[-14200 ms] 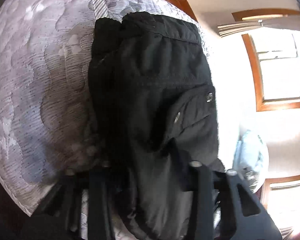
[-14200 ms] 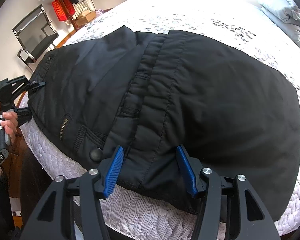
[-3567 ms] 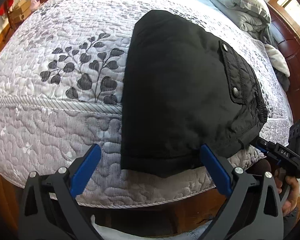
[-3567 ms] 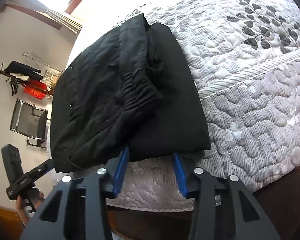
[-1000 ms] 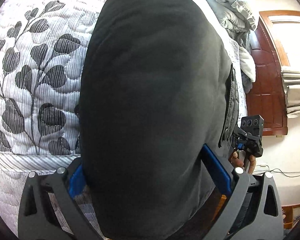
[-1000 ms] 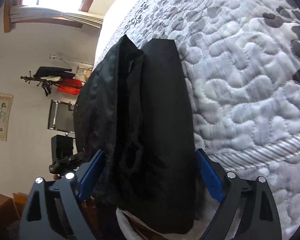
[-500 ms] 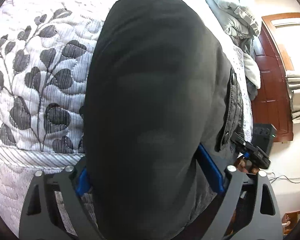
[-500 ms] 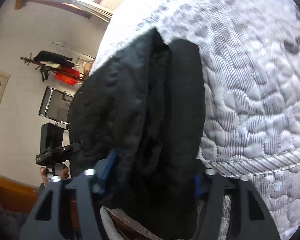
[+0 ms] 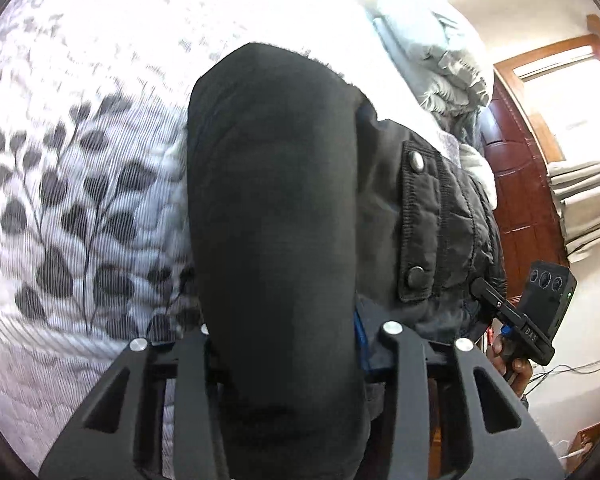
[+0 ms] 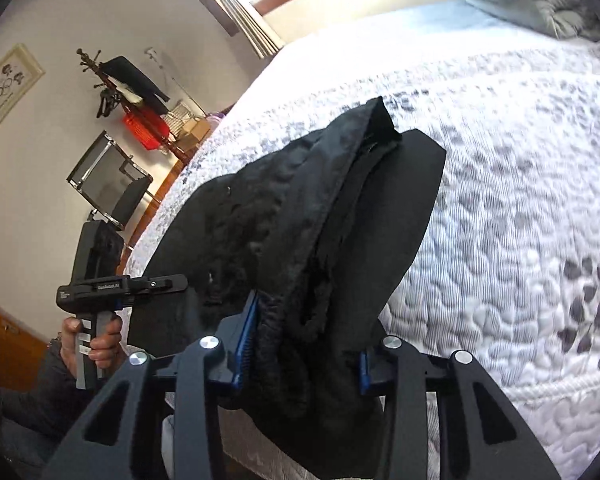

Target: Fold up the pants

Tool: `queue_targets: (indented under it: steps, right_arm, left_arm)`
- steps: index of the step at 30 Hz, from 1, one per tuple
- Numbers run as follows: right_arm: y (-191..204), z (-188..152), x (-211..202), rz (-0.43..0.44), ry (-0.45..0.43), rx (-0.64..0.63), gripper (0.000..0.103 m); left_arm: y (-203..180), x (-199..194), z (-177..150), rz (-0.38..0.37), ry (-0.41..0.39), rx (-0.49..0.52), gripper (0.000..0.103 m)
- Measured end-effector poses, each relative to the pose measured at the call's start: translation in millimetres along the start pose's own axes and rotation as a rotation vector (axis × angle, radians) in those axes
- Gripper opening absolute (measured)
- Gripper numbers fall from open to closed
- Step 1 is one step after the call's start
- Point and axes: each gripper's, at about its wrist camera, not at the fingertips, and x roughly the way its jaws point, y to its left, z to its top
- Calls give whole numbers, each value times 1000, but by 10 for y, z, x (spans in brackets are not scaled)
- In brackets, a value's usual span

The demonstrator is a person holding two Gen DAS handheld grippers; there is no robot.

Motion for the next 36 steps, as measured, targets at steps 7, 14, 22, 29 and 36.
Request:
queue_targets:
  steps: [7,14,22,29,36]
  right_arm:
    - [89,353,-3,-3,-63,-34,39]
    - [-7,875,224,0,-76,-53,39]
    - [-314,1118,747,9,8,5,40]
    - [-709,1061,983,24,48,101,41]
    - [-938,931,1070,26,72,164,60]
  left_arm:
    - [-195,-97,403,7,-81,31,35]
    - [-183,-93,858,21,-126,31,35]
    - [87,187,1143,85,-80,-5,35]
    - [110,326,1139,87,-85,22,47]
    - [35,453,1159,123,-82,55,56]
